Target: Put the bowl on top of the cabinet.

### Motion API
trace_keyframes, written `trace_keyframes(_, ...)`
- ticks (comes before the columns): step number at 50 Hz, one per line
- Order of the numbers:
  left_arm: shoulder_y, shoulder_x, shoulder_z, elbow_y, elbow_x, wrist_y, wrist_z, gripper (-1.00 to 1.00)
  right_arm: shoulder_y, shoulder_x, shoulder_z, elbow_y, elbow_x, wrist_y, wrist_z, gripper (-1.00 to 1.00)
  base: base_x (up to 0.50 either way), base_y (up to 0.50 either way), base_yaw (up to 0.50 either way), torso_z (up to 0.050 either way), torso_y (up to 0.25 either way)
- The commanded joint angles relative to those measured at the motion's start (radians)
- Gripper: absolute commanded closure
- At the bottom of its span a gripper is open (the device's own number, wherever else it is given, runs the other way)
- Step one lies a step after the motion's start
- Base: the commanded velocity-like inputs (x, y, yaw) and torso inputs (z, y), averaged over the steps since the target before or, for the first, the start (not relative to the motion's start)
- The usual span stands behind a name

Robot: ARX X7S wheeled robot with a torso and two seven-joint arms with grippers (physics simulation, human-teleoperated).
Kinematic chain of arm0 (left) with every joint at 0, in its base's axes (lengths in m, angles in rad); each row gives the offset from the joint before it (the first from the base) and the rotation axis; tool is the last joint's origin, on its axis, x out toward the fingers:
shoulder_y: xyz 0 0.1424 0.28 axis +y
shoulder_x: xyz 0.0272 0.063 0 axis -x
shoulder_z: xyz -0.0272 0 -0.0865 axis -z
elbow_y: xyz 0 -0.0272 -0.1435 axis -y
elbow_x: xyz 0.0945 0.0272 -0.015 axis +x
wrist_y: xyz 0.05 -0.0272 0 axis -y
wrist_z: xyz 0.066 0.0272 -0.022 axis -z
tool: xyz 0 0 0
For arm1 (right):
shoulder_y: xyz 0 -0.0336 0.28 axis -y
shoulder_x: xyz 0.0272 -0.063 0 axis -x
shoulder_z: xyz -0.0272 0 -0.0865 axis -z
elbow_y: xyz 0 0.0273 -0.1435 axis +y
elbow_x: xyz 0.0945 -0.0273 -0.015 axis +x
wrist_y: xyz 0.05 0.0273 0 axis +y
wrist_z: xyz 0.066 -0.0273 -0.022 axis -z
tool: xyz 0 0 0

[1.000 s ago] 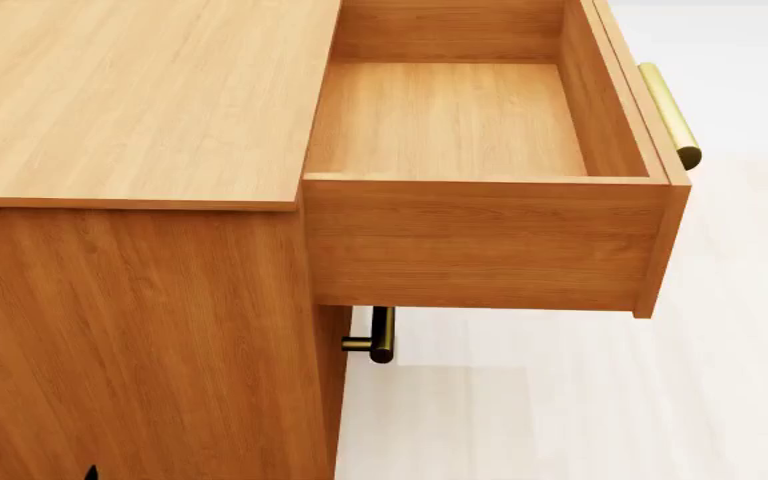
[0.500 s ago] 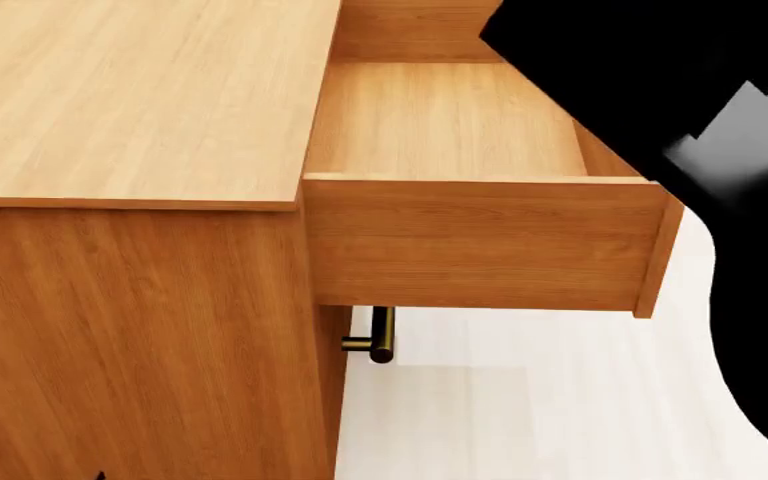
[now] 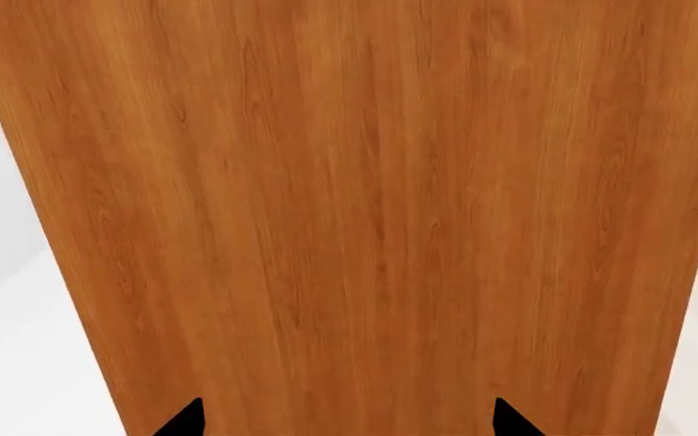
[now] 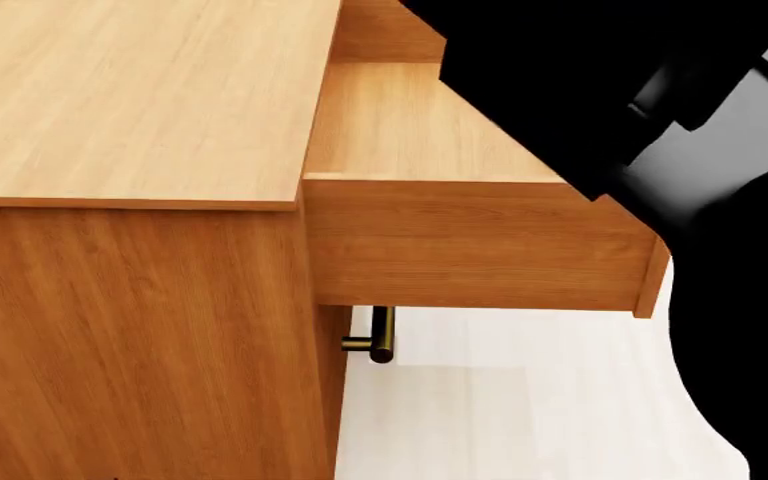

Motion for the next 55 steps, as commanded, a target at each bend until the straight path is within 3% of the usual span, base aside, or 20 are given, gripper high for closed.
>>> trace_keyframes(1, -0.003, -0.002, 0.013, -0.012, 0.020, 0.012, -0.004, -1.00, -0.032, -0.002, -0.023, -0.025, 0.104, -0.038, 0.009, 1.00, 0.00, 0.00, 0.00, 0.000, 0.000)
trace_keyframes(55, -0.005, -0.013, 0.036, -0.024, 0.028, 0.025, -0.011, -1.00, -0.259, -0.002, -0.019, -0.276, -0.065, 0.074, -0.001, 1.00, 0.00, 0.00, 0.00, 0.000, 0.001)
